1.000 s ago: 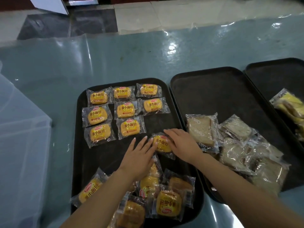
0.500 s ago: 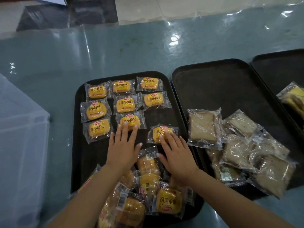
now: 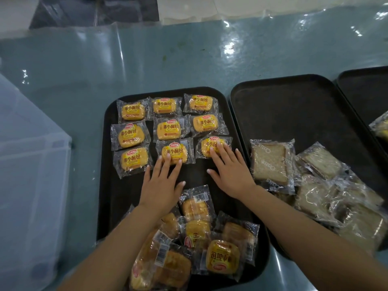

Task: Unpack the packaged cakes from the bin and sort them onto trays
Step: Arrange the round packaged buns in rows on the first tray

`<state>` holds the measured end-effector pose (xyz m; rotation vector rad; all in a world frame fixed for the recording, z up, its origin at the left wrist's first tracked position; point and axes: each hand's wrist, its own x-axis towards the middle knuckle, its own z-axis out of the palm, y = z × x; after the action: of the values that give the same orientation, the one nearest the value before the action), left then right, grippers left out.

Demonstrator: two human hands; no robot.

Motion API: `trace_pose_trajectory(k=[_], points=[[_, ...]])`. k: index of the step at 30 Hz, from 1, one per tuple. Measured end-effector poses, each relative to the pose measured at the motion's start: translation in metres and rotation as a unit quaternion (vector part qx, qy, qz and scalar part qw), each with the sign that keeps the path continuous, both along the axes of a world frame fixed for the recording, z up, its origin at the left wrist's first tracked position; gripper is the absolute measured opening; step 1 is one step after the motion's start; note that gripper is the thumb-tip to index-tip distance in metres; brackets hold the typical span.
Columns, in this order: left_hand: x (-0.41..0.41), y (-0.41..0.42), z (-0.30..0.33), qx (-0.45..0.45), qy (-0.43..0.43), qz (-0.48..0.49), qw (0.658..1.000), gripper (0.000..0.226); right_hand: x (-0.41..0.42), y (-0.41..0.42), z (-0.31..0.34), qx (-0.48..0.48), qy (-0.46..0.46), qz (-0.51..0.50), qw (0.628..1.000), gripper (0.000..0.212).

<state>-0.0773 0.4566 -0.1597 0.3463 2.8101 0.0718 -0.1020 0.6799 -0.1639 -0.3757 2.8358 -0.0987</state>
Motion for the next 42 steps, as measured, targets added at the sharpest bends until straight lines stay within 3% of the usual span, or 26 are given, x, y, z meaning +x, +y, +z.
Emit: trace_pose_trajectory(k=[7, 13, 24, 29, 36, 39, 42], points=[[0.031, -0.007, 0.008, 0.079, -0.015, -0.053, 0.995, 0.058, 0.037, -0.002, 0.009, -0.059, 0.027, 0.037, 0.997, 0.059], [0.08, -0.032, 0.008, 0.097, -0.078, -0.053, 0.991, 0.079, 0.101, -0.005, -0.005, -0.028, 0.004, 0.11, 0.994, 0.052], [0.101, -0.024, 0.023, 0.066, -0.092, -0.022, 0.993, 0.055, 0.118, -0.012, -0.011, -0.009, -0.028, 0.091, 0.995, 0.076], [0.081, -0.017, 0.025, 0.064, -0.098, -0.046, 0.992, 0.056, 0.106, -0.018, -0.008, -0.006, -0.04, 0.097, 0.994, 0.079], [0.066, -0.016, 0.025, 0.113, -0.105, -0.019, 0.988, 0.067, 0.084, -0.028, 0.006, -0.093, -0.035, 0.074, 0.992, 0.104], [0.062, -0.016, 0.029, 0.207, -0.041, 0.027, 0.977, 0.06, 0.08, -0.032, 0.017, -0.203, -0.063, 0.025, 0.977, 0.082], [0.054, -0.023, 0.032, 0.257, 0.011, 0.076, 0.963, 0.034, 0.077, -0.037, 0.023, -0.273, -0.09, -0.007, 0.958, 0.05]])
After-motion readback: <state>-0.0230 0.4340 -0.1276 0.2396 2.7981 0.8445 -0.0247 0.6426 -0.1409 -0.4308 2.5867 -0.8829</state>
